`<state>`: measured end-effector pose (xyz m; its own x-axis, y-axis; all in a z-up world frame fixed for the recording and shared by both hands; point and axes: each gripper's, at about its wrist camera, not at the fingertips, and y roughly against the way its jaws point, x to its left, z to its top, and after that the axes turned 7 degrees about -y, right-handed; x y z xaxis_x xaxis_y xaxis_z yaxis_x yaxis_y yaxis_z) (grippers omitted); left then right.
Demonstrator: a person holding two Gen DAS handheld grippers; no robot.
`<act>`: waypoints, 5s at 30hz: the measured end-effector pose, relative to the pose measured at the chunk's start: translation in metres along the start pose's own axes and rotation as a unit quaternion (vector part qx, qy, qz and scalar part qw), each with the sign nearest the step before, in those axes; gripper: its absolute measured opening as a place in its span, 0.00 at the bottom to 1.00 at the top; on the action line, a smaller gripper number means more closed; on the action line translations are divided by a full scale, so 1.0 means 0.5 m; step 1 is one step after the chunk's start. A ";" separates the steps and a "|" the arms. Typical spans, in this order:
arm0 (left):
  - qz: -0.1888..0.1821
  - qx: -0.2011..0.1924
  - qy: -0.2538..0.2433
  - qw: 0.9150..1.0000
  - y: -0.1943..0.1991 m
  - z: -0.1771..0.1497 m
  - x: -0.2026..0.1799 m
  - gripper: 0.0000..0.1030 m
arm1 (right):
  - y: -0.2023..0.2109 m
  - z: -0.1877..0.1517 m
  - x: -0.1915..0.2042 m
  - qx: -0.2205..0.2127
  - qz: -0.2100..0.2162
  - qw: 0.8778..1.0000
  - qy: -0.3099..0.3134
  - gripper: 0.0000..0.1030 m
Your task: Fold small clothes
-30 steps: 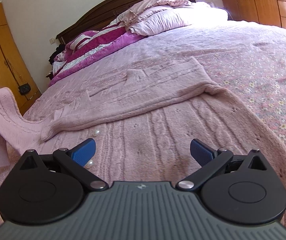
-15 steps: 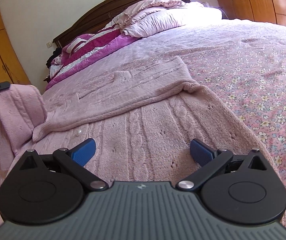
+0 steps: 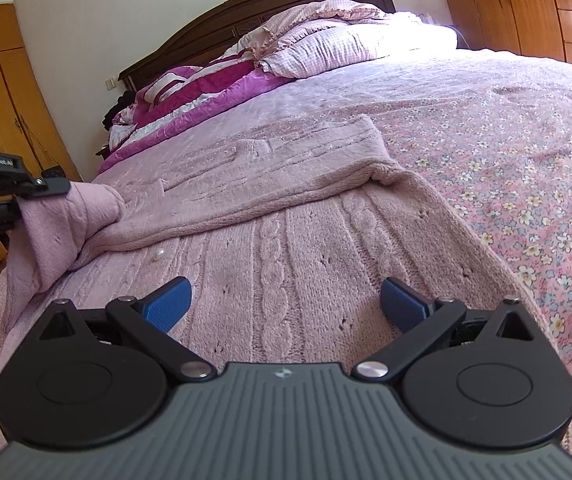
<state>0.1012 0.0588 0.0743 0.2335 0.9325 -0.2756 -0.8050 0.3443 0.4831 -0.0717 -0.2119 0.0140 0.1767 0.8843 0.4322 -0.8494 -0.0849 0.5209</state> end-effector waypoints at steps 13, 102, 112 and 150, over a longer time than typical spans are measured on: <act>0.006 0.062 -0.008 0.998 -0.031 -0.035 -0.004 0.39 | 0.000 -0.004 0.000 -0.001 0.000 1.000 0.008 1.00; 0.144 0.038 0.005 0.989 0.153 -0.126 0.153 0.59 | -0.249 0.189 0.512 0.048 0.079 0.950 0.299 0.09; 0.156 0.050 0.010 0.986 0.142 -0.127 0.166 0.59 | -0.389 0.147 0.432 0.129 -0.017 0.947 0.293 0.10; 0.173 0.067 0.038 0.982 0.163 -0.152 0.207 0.59 | -0.209 -0.004 0.523 0.158 0.126 0.935 0.293 0.66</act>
<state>0.0181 0.1749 0.0221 -0.0870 0.9873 -0.1333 -0.7490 0.0234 0.6622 0.0623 0.0291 0.0710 -0.3903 0.9098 0.1411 -0.6216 -0.3734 0.6886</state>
